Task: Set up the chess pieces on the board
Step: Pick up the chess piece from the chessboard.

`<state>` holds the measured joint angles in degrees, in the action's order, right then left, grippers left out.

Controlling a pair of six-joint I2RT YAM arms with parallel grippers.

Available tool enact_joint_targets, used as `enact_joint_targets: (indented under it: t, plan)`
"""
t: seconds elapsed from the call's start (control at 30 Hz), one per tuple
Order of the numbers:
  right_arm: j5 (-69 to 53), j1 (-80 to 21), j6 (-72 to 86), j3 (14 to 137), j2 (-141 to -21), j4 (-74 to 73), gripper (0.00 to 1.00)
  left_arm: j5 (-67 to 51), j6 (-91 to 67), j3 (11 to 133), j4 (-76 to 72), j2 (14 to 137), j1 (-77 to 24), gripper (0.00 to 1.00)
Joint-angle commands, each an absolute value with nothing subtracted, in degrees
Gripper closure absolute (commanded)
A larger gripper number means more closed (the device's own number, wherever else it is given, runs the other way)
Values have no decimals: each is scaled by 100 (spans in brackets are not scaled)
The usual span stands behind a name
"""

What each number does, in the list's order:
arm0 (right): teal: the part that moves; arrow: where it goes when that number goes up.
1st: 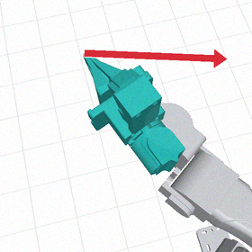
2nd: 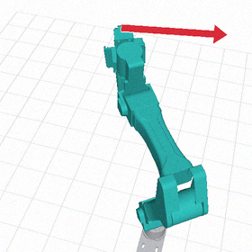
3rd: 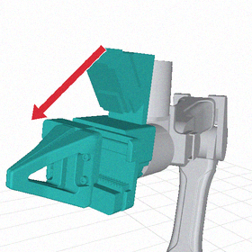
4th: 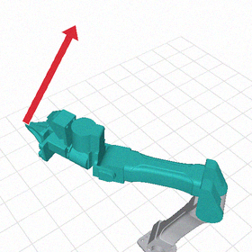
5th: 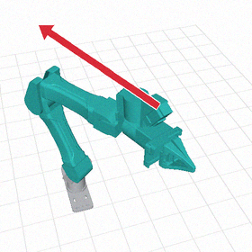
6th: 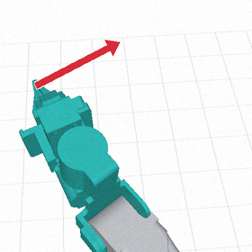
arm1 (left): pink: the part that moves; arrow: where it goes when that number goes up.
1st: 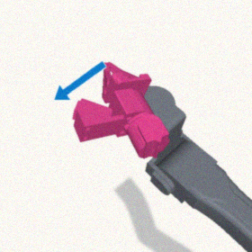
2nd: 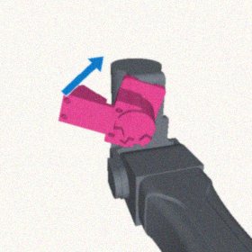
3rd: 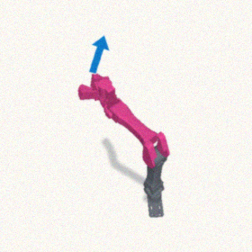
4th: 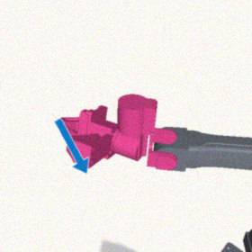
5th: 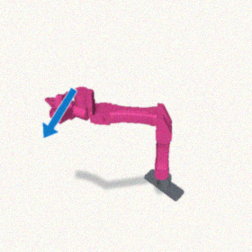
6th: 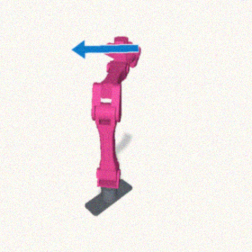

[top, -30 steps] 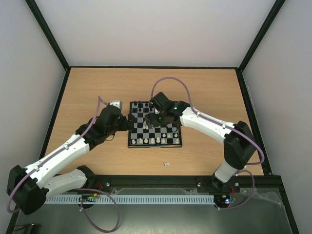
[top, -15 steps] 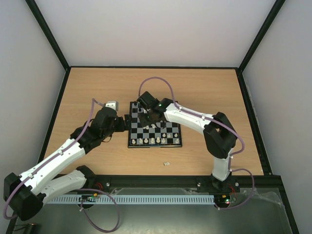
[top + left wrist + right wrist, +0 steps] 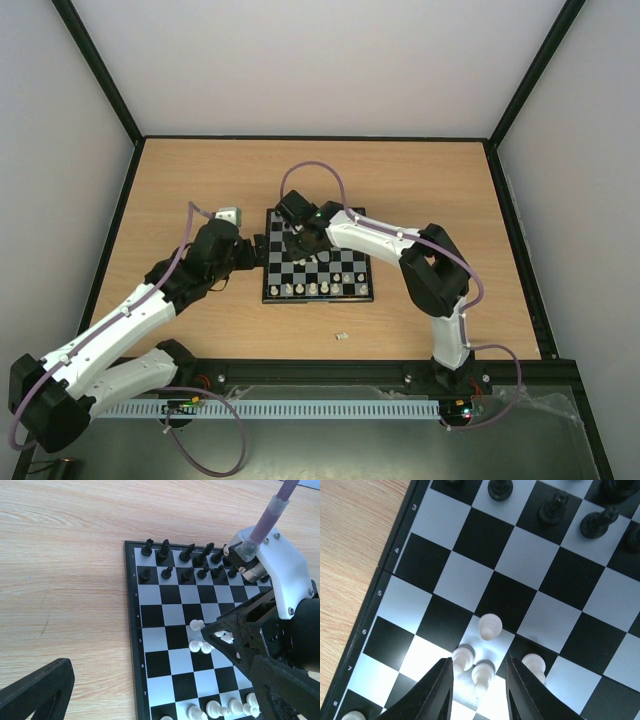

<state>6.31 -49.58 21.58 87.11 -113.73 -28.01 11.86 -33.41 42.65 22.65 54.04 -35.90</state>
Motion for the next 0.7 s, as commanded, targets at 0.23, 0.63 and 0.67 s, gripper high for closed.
enact_joint_targets:
  t: [0.23,0.63,0.67]
  plan:
    - [652,-4988,2044,9182,-11776,-3069,74,1149,-3299,4150,2249,5400,-3525,1]
    - [765,-4992,2013,9395,-12038,-3128,81,1160,-3302,4160,2282,5361,-3519,1]
    - [784,-4991,2012,9388,-12048,-3135,81,1160,-3304,4158,2291,5356,-3516,1]
